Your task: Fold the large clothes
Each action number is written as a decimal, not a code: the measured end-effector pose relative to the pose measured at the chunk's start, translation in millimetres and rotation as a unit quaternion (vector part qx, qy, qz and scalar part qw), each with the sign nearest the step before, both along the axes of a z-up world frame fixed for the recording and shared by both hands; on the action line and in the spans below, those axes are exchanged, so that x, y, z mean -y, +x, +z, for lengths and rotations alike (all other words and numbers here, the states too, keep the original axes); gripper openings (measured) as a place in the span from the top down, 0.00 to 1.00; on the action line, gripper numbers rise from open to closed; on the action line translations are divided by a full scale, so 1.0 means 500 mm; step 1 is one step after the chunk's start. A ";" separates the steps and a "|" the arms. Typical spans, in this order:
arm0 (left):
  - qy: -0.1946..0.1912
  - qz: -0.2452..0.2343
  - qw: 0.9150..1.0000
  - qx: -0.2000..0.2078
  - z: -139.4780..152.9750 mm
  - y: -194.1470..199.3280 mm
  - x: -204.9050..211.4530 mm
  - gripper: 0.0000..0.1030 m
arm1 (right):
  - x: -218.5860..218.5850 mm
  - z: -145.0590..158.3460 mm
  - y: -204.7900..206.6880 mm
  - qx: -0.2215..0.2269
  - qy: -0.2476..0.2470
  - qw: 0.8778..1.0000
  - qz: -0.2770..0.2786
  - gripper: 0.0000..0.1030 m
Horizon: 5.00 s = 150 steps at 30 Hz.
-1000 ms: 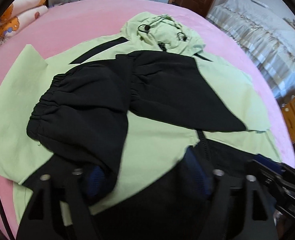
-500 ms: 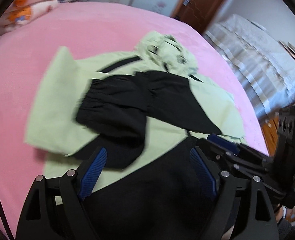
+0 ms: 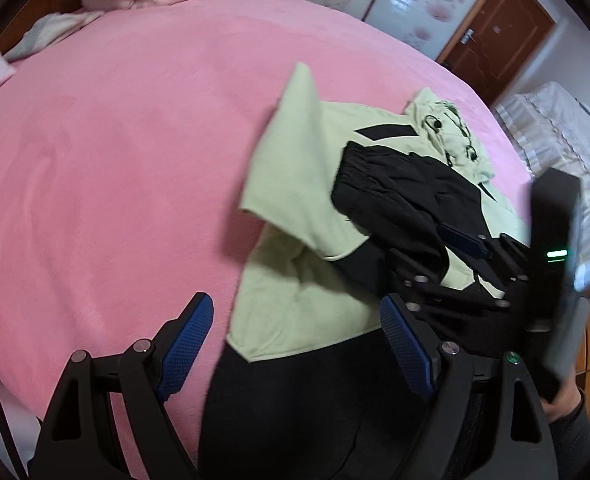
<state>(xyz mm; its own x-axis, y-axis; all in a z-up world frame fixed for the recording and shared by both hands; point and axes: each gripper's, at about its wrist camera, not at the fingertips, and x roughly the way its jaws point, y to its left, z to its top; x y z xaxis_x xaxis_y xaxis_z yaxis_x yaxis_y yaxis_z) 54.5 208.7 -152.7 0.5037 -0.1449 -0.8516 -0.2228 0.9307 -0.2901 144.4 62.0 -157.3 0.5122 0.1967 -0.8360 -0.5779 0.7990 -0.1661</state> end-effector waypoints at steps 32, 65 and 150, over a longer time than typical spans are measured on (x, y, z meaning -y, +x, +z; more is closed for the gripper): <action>0.024 -0.059 0.998 -0.007 -0.020 0.075 0.090 0.18 | 0.521 0.070 0.080 -0.091 0.222 0.929 -0.282 0.44; 0.009 -0.040 0.998 -0.049 -0.142 0.343 0.017 0.18 | 0.540 0.160 0.178 0.061 0.283 0.926 -0.241 0.74; 0.114 -0.060 0.992 -0.009 -0.069 0.238 0.102 0.32 | 0.591 0.003 0.114 -0.046 0.149 0.938 -0.310 0.75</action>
